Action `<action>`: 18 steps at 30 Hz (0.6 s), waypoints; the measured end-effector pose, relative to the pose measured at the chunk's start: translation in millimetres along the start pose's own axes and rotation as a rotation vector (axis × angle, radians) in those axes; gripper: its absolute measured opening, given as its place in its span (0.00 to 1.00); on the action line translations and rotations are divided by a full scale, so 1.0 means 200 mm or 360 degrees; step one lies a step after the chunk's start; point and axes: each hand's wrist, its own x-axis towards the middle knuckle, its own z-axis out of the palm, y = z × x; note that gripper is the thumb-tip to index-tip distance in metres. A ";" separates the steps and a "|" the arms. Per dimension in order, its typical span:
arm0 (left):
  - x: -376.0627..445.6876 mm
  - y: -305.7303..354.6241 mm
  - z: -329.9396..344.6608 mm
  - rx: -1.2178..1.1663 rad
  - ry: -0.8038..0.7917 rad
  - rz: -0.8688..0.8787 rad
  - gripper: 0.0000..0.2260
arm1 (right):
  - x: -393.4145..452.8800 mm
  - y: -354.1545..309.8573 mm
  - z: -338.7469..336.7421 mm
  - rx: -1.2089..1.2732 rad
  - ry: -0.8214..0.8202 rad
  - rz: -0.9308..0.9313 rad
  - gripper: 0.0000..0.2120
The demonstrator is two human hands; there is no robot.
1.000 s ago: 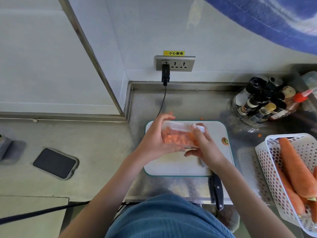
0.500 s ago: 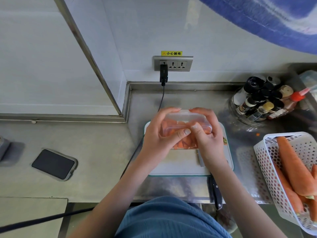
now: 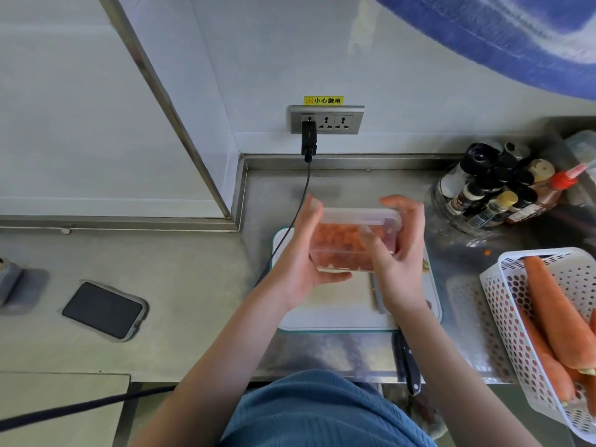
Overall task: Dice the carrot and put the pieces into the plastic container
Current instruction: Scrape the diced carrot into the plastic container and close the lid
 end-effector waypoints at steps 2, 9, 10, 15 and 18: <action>0.03 -0.01 -0.01 0.0015 0.0160 -0.0043 0.34 | -0.01 0.02 0.01 0.0017 -0.0098 0.0086 0.18; 0.06 -0.07 -0.05 0.0354 0.0416 0.0599 0.17 | -0.01 0.12 0.04 0.0376 -0.0237 0.0921 0.40; 0.06 -0.07 -0.05 0.0414 0.0385 0.0650 0.16 | -0.02 0.14 0.03 0.0365 -0.0245 0.0875 0.38; 0.09 -0.06 -0.14 0.0465 -0.0002 0.0459 0.20 | -0.03 0.19 -0.05 0.0342 -0.0351 0.0775 0.30; 0.12 -0.11 -0.19 0.0235 -0.0008 -0.0074 0.32 | 0.02 0.22 -0.11 0.0264 -0.0514 0.0851 0.36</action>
